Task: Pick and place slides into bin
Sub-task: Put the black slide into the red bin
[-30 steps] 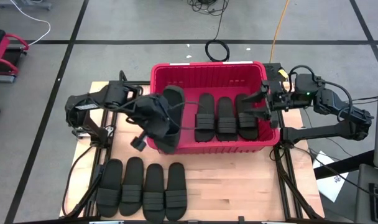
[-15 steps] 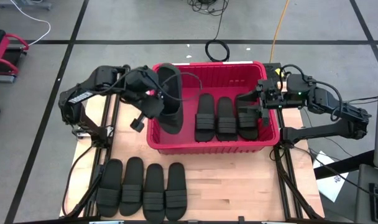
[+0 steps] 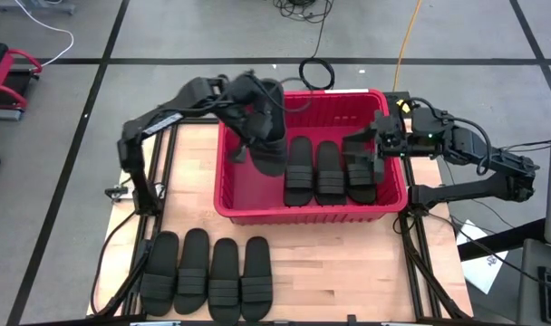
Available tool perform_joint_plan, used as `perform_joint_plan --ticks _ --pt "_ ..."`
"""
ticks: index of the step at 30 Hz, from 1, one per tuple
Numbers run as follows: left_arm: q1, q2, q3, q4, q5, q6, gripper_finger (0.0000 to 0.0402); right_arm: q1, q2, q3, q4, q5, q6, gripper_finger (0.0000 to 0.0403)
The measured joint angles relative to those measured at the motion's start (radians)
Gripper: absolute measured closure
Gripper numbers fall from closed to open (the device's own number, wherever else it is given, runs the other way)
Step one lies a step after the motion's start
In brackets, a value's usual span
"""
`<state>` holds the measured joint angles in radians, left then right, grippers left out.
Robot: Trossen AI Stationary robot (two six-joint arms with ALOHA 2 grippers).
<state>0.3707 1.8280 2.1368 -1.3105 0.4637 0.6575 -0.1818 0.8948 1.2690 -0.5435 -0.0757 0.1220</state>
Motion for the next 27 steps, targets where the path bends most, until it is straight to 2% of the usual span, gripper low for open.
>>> perform_joint_plan --ticks 4,13,18,23,27 --pt "0.027 0.089 0.000 -0.008 0.041 0.024 0.0400 0.000 0.003 0.000 -0.003 -0.002 -0.020 0.0181" --pt "0.077 0.234 -0.001 -0.069 0.225 0.086 0.0400 0.000 0.001 0.000 -0.006 0.002 -0.018 0.0181" --pt "0.095 0.258 -0.001 -0.076 0.267 0.101 0.0400 0.000 0.000 0.000 -0.004 0.026 0.007 0.0181" --pt "0.137 0.263 -0.058 -0.021 0.386 0.046 0.0401 0.000 0.000 0.000 -0.003 0.047 0.014 0.0181" --pt "0.146 0.256 -0.107 -0.046 0.371 0.043 0.0401 0.000 0.000 0.000 -0.003 0.083 0.015 0.0181"
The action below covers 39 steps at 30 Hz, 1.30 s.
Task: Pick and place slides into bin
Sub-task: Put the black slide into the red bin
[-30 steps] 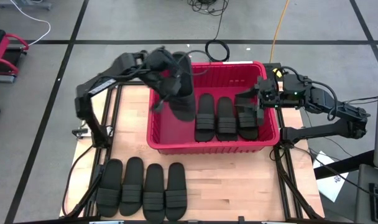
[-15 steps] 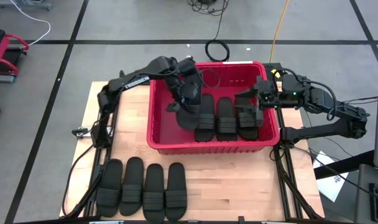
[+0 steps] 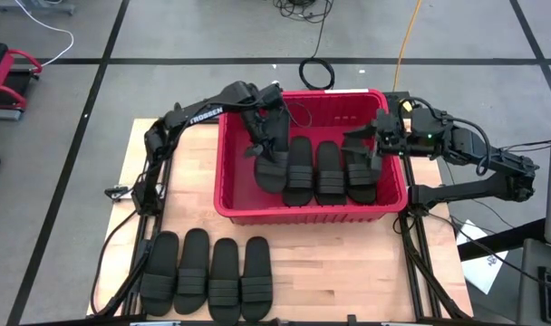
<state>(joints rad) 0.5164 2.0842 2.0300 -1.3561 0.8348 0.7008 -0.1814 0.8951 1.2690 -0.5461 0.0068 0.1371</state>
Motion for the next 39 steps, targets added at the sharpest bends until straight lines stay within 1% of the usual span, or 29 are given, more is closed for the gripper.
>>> perform_joint_plan --ticks 4,6,14,17,23,26,29,33,36,39 --pt "-0.002 0.000 -0.050 -0.036 0.008 0.069 0.0401 0.000 0.000 0.000 0.000 0.024 0.000 0.0181" --pt "-0.001 0.000 -0.084 -0.018 0.012 0.075 0.0401 0.000 0.000 0.000 0.000 0.034 0.000 0.0181" --pt "0.012 -0.001 -0.187 0.152 0.033 0.009 0.0401 0.000 0.000 0.000 0.009 0.077 0.000 0.0181" --pt "0.020 -0.001 -0.223 0.147 0.055 0.004 0.0401 0.000 0.000 0.000 0.011 0.078 0.000 0.0181" --pt "0.022 -0.002 -0.285 0.159 0.055 0.023 0.0401 0.000 0.000 0.000 0.023 0.079 0.001 0.0181" --pt "0.022 -0.004 -0.311 0.218 0.060 0.012 0.0401 0.000 0.000 0.000 0.024 0.081 0.008 0.0181" --pt "0.022 -0.002 -0.339 0.267 0.058 -0.029 0.0401 0.000 0.000 0.000 0.027 0.102 0.008 0.0181" --pt "0.022 -0.003 -0.357 0.279 0.051 -0.023 0.0401 0.000 0.000 0.000 0.052 0.103 0.008 0.0181" --pt "0.025 -0.002 -0.380 0.312 0.022 -0.024 0.0401 0.000 0.000 0.000 0.064 0.106 0.008 0.0181" --pt "0.029 -0.003 -0.428 0.387 0.001 -0.061 0.0401 0.000 0.000 0.000 0.064 0.148 0.008 0.0181"
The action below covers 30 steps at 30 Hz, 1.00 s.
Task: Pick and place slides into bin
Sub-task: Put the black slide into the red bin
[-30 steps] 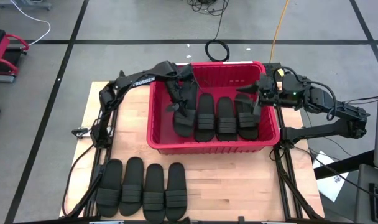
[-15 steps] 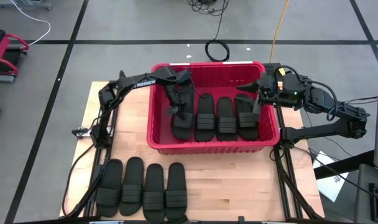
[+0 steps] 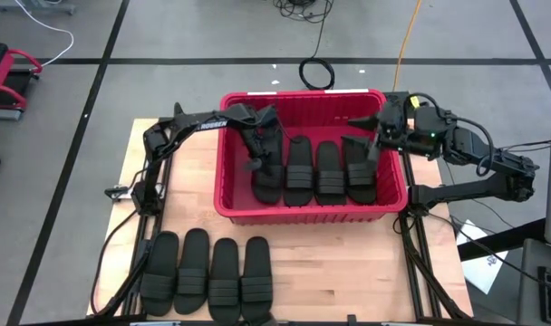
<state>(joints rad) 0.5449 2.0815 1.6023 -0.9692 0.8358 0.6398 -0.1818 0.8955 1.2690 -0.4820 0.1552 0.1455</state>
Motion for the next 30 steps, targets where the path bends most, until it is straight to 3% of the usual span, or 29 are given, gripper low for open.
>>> perform_joint_plan --ticks 6,14,23,30 --pt "0.001 -0.001 -0.062 0.094 0.006 -0.094 0.0401 0.000 0.000 0.000 0.000 0.004 0.011 0.0181" --pt "-0.019 0.000 -0.063 0.110 0.046 -0.104 0.0401 0.000 0.000 0.000 0.000 0.030 0.011 0.0181" --pt "-0.020 0.012 -0.063 0.128 0.013 -0.123 0.0401 0.000 0.000 0.000 0.000 0.032 0.007 0.0181" --pt "-0.020 0.012 -0.069 0.141 0.017 -0.190 0.0368 0.000 0.000 0.000 -0.001 0.032 0.007 0.0181"
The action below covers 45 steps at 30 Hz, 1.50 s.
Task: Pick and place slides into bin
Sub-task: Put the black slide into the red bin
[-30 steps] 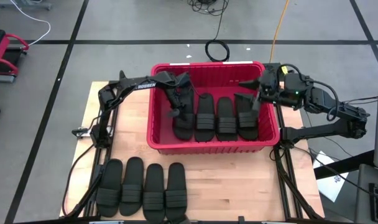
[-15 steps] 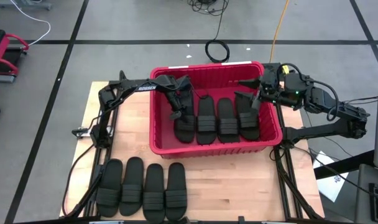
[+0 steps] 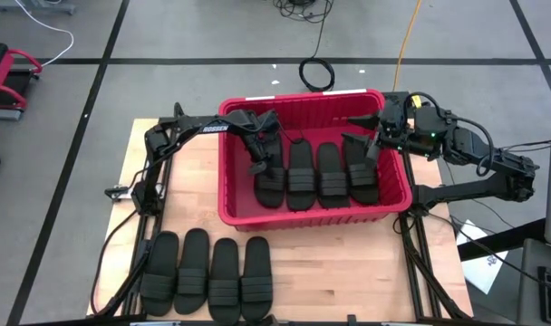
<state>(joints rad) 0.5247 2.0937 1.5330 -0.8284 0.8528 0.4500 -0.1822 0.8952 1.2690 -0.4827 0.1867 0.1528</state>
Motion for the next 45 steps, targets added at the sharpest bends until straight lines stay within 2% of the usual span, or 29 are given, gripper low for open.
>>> perform_joint_plan --ticks 5,12,15,20,22,27,34,45 --pt "0.004 0.002 0.000 -0.003 0.024 -0.029 0.0325 0.000 0.000 0.000 0.000 0.000 0.000 0.0181" --pt "0.003 0.002 -0.001 -0.005 0.160 -0.133 0.0271 0.000 0.000 0.000 -0.001 0.000 -0.002 0.0181" --pt "0.004 0.002 -0.001 -0.005 0.207 -0.171 0.0254 0.000 0.000 0.000 -0.001 -0.002 -0.011 0.0181" --pt "0.002 0.002 -0.001 -0.007 0.215 -0.128 0.0244 0.000 0.000 0.000 -0.001 -0.003 -0.012 0.0181" --pt "0.000 0.002 -0.001 -0.007 0.188 -0.134 0.0245 0.000 0.000 0.000 -0.001 -0.003 -0.012 0.0181" --pt "-0.004 0.002 -0.001 -0.013 0.038 -0.159 0.0238 0.000 0.000 0.000 -0.001 -0.003 -0.012 0.0181" --pt "-0.013 0.001 0.000 -0.011 -0.122 -0.091 0.0205 0.000 0.000 0.000 -0.001 -0.004 -0.012 0.0181" --pt "-0.034 0.000 0.021 -0.025 -0.174 0.009 0.0124 0.000 0.000 0.000 -0.001 -0.004 -0.012 0.0181"
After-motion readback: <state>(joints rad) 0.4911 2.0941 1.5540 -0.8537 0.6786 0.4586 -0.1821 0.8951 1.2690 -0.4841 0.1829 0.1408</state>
